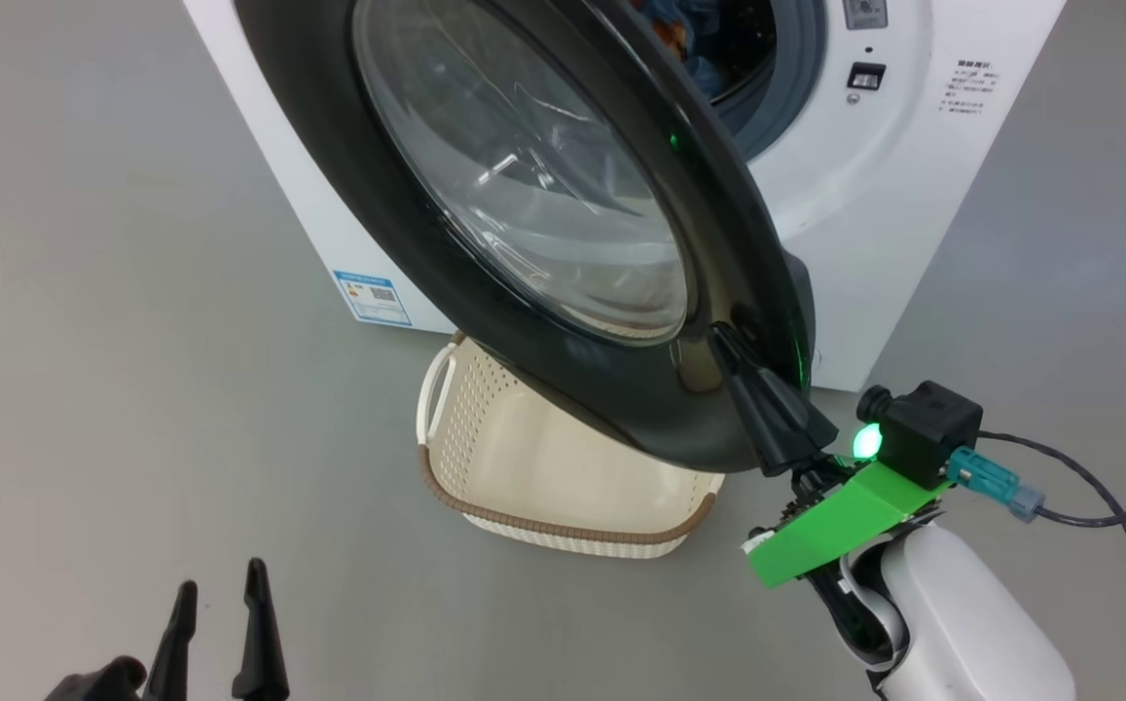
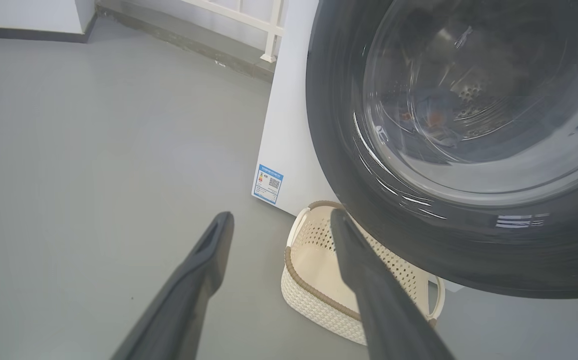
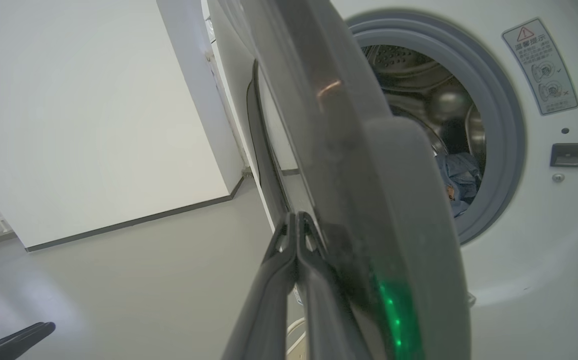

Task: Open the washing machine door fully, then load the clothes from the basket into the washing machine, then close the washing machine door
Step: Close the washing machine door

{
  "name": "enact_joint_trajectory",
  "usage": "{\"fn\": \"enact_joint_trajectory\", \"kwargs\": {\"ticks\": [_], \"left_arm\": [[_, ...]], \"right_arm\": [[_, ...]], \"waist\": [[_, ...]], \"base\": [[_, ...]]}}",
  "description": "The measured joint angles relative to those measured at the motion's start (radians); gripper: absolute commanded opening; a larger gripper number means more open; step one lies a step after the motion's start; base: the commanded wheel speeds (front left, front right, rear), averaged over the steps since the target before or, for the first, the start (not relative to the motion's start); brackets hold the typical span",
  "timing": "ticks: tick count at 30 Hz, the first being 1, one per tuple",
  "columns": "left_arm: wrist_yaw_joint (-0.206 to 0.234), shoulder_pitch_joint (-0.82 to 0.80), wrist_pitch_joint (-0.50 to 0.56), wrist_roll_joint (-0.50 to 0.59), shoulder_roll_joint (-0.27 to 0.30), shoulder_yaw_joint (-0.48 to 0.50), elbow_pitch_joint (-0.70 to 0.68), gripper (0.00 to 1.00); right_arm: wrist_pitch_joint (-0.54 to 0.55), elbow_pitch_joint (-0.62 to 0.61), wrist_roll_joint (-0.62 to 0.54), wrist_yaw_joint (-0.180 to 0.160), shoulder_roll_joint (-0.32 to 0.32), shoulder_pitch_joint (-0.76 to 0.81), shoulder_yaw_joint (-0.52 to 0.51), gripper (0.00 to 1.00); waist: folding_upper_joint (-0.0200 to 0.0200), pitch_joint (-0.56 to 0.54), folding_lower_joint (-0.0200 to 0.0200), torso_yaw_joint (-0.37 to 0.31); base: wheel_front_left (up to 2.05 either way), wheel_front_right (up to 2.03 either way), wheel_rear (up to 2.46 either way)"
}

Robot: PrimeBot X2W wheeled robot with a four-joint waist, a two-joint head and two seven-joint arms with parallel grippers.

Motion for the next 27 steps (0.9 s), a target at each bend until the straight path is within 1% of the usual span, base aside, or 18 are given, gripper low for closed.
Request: {"fn": "enact_joint_trajectory", "kwargs": {"ticks": [5, 14, 27], "left_arm": [[0.000, -0.007, 0.000, -0.015, -0.001, -0.008, 0.002, 1.00], [0.000, -0.061, 0.000, -0.041, -0.003, -0.023, 0.004, 1.00], [-0.004, -0.136, 0.000, -0.071, -0.006, -0.083, -0.002, 1.00]], "right_arm": [[0.000, -0.001, -0.010, 0.000, -0.010, -0.034, -0.028, 0.00], [0.000, 0.003, -0.035, 0.000, -0.062, -0.144, -0.061, 0.00], [0.000, 0.039, -0.055, 0.000, -0.168, -0.346, -0.086, 0.00]], "waist": [[0.0000, 0.029, 0.0000, -0.003], [0.0000, 0.105, 0.0000, 0.006], [0.0000, 0.234, 0.0001, 0.033]], "base": [[0.00, 0.00, 0.00], [0.00, 0.00, 0.00], [0.00, 0.00, 0.00]]}}
